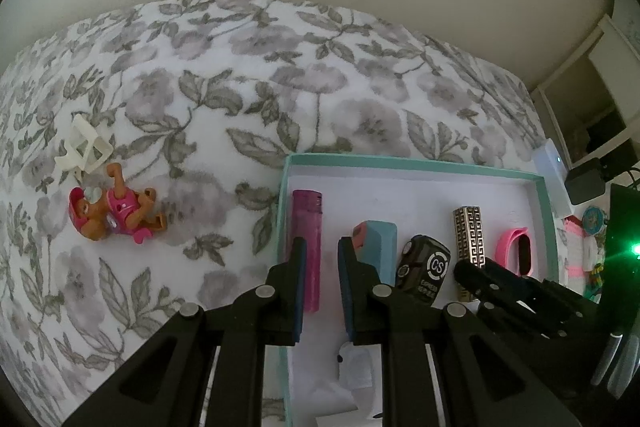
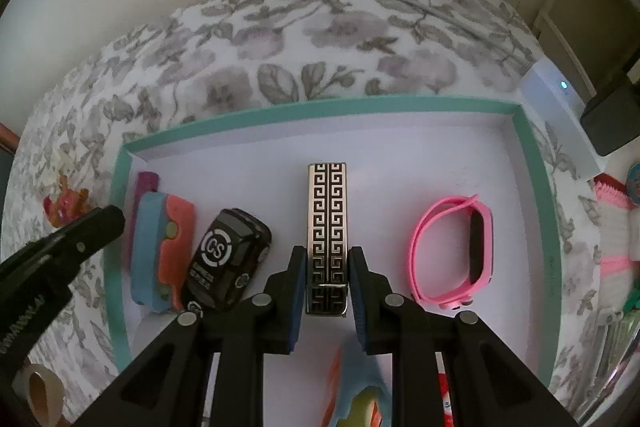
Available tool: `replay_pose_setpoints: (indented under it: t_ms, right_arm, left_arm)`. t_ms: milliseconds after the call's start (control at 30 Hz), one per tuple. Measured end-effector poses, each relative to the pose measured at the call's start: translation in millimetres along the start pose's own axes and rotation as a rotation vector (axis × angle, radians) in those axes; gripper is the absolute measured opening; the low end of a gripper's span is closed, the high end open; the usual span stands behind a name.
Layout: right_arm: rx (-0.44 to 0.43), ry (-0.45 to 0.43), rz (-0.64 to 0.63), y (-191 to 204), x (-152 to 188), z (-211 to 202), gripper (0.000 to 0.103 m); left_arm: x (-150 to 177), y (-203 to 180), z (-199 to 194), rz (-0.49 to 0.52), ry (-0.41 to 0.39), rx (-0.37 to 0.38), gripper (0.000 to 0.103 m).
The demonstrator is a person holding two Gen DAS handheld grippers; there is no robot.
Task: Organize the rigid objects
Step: 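Carry the pink lighter and patterned bar with both tools over the tray, then open the left tool to drop the lighter while the right tool releases the bar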
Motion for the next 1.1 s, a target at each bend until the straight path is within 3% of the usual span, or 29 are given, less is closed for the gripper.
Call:
replay_pose_setpoints:
  t_ms: [433, 567, 633, 733, 800, 900, 1033, 1100]
  right_arm:
    - [0.007, 0.014, 0.005, 1, -2, 2, 0.023]
    - [0.011, 0.012, 0.015, -1, -7, -1, 0.044]
    - [0.011, 0.0, 0.011, 0, -9, -4, 0.048]
    - [0.016, -0.018, 0.001, 3, -13, -10, 0.052]
    - [0.02, -0.031, -0.006, 5, -16, -13, 0.063]
    - [0.026, -0.049, -0.012, 7, -20, -18, 0.068]
    - [0.026, -0.063, -0.022, 10, -20, -21, 0.08]
    - [0.03, -0.066, -0.03, 12, -20, -21, 0.084]
  left_arm:
    - [-3, 4, -4, -0.014, 0.0, -0.014, 0.016]
    - [-4, 8, -5, -0.024, 0.005, -0.018, 0.016]
    - [-4, 11, -5, -0.024, 0.008, -0.03, 0.018]
    - [-5, 16, -5, -0.034, 0.008, -0.045, 0.028]
    - [-6, 19, -5, -0.038, 0.004, -0.057, 0.041]
    - [-7, 22, -6, -0.041, -0.003, -0.071, 0.056]
    - [-8, 27, -5, -0.049, -0.008, -0.093, 0.066]
    - [-8, 32, -5, -0.054, -0.015, -0.118, 0.078]
Point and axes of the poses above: each gripper's, at about its wrist camera, not at the fingertips, and z roughly the way its jaws point, y to its left, x to its underside, the point moved 8 cm from there along z, roughly the way its jaws point, and after that the axes turned 6 degrees about -y, right-handed, at the moved point
